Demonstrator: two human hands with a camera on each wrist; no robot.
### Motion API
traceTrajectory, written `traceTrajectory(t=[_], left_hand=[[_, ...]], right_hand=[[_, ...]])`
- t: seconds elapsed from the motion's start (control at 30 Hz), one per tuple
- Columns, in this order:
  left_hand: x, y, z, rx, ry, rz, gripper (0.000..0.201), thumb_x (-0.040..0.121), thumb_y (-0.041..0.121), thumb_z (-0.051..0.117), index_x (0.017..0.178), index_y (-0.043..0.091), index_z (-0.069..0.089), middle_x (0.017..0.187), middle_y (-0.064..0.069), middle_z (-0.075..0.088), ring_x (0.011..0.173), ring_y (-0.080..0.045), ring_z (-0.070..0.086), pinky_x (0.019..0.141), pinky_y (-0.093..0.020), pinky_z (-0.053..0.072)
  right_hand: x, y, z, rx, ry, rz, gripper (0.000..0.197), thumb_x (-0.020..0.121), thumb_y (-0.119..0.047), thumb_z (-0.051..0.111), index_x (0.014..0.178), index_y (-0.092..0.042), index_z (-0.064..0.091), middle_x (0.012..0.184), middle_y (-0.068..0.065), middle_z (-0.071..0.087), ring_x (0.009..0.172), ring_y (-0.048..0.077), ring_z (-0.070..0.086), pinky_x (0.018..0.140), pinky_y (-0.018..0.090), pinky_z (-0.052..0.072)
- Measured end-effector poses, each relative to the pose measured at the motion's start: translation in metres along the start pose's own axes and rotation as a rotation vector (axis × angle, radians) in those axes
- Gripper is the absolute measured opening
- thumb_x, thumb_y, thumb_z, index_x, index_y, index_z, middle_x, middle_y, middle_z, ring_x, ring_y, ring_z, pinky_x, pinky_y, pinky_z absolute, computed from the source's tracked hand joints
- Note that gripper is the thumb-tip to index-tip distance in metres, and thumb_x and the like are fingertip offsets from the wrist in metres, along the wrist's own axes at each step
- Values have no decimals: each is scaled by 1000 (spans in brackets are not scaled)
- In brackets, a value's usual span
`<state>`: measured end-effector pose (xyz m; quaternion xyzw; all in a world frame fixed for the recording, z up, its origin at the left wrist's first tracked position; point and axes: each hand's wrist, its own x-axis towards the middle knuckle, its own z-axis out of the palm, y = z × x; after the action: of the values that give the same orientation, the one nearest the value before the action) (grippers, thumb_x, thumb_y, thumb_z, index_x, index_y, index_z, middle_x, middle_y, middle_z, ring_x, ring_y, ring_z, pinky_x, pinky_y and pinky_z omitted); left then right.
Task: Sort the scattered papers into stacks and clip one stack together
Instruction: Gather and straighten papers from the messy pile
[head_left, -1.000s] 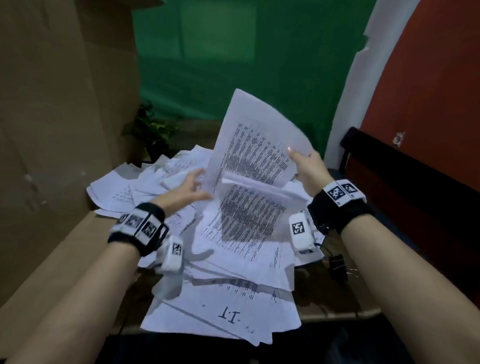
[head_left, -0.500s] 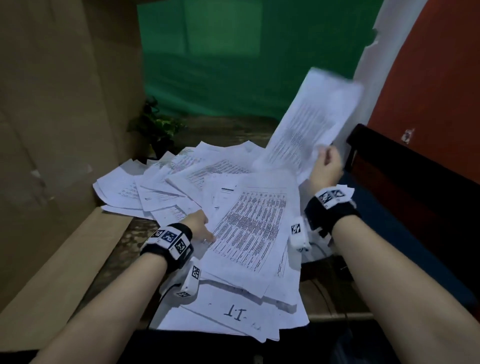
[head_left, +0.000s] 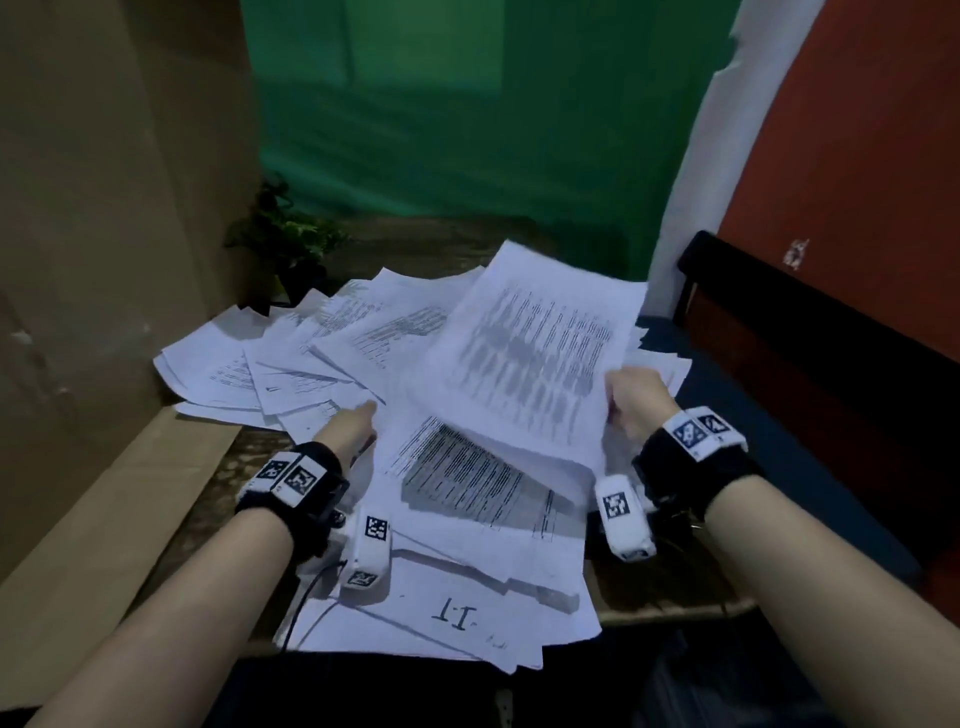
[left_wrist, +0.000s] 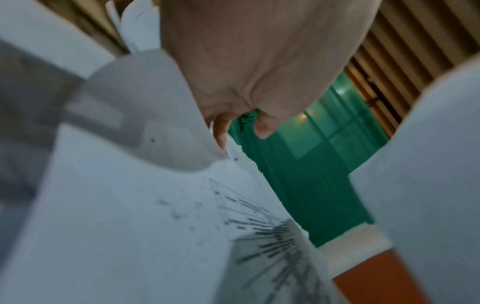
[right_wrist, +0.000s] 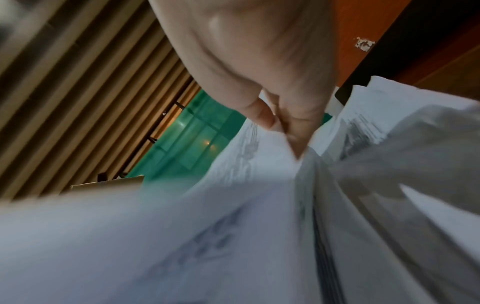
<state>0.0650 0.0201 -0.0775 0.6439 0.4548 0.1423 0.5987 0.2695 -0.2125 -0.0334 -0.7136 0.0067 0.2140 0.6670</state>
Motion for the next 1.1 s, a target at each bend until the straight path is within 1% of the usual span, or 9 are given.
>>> traceTrajectory(t=[0.07, 0.1, 0.13, 0.17, 0.33, 0.53, 0.7, 0.97, 1.1], left_hand=[[0, -2, 1, -242, 15, -59, 31, 102, 31, 40, 83, 8, 47, 69, -5, 39, 58, -16, 37, 57, -25, 31], [-3, -2, 2, -315, 5, -78, 33, 101, 35, 41, 92, 4, 47, 70, -7, 39, 59, -17, 38, 58, -26, 32], [-4, -3, 4, -346, -19, -100, 38, 100, 40, 42, 103, 2, 47, 75, -9, 43, 64, -19, 43, 62, -27, 36], [-4, -3, 5, -351, -51, -107, 44, 99, 43, 43, 114, 2, 45, 85, -13, 49, 76, -22, 51, 71, -31, 43], [-13, -3, 8, -210, -171, -88, 31, 102, 34, 41, 115, 6, 45, 97, -12, 54, 87, -27, 54, 76, -34, 43], [-12, -10, -3, 126, -238, 17, 23, 97, 8, 38, 76, 11, 47, 82, -12, 45, 70, -22, 42, 67, -30, 34], [-17, -10, -5, 375, -197, 120, 31, 93, -2, 37, 110, 5, 61, 105, -11, 63, 90, -28, 57, 68, -25, 37], [-20, -9, -7, 439, -121, 241, 49, 99, -3, 33, 147, 5, 28, 154, -12, 28, 135, -28, 37, 101, -37, 36], [-20, -12, -13, 407, -93, 250, 49, 95, -5, 38, 140, 11, 33, 121, -12, 51, 91, -33, 56, 61, -30, 38]], right_hand=[[-19, 14, -2, -535, 45, 68, 23, 69, 4, 32, 53, -11, 40, 66, -2, 59, 66, 1, 51, 46, 12, 32], [-19, 21, -4, -660, 42, -5, 28, 74, 7, 42, 50, -7, 49, 53, -14, 14, 68, -2, 54, 43, 12, 30], [-22, 24, -3, -585, 10, 45, 30, 80, 5, 55, 53, -6, 62, 117, 6, 61, 66, -3, 57, 43, 13, 32], [-20, 25, -3, -372, 30, 98, 23, 84, -2, 63, 64, -10, 71, 70, 3, 72, 66, 1, 61, 48, 15, 41], [-44, 39, -7, -427, 234, -164, 58, 91, -26, 60, 142, -7, 39, 148, 13, 28, 137, 33, 27, 109, 39, 31], [-38, 56, -3, -201, -82, 199, 55, 93, -19, 57, 140, -14, 29, 78, 5, 32, 64, 19, 37, 41, 18, 37], [-24, 65, 12, -105, -2, -78, 21, 83, 9, 41, 81, -12, 46, 75, 1, 36, 61, 17, 30, 89, 40, 37], [-23, 26, 30, -237, -237, -145, 36, 90, -39, 65, 114, -12, 62, 99, 3, 67, 80, 16, 61, 67, 27, 50], [-35, 24, 28, -378, -338, -210, 25, 88, 7, 59, 112, 4, 62, 97, 16, 66, 77, 23, 61, 66, 30, 52]])
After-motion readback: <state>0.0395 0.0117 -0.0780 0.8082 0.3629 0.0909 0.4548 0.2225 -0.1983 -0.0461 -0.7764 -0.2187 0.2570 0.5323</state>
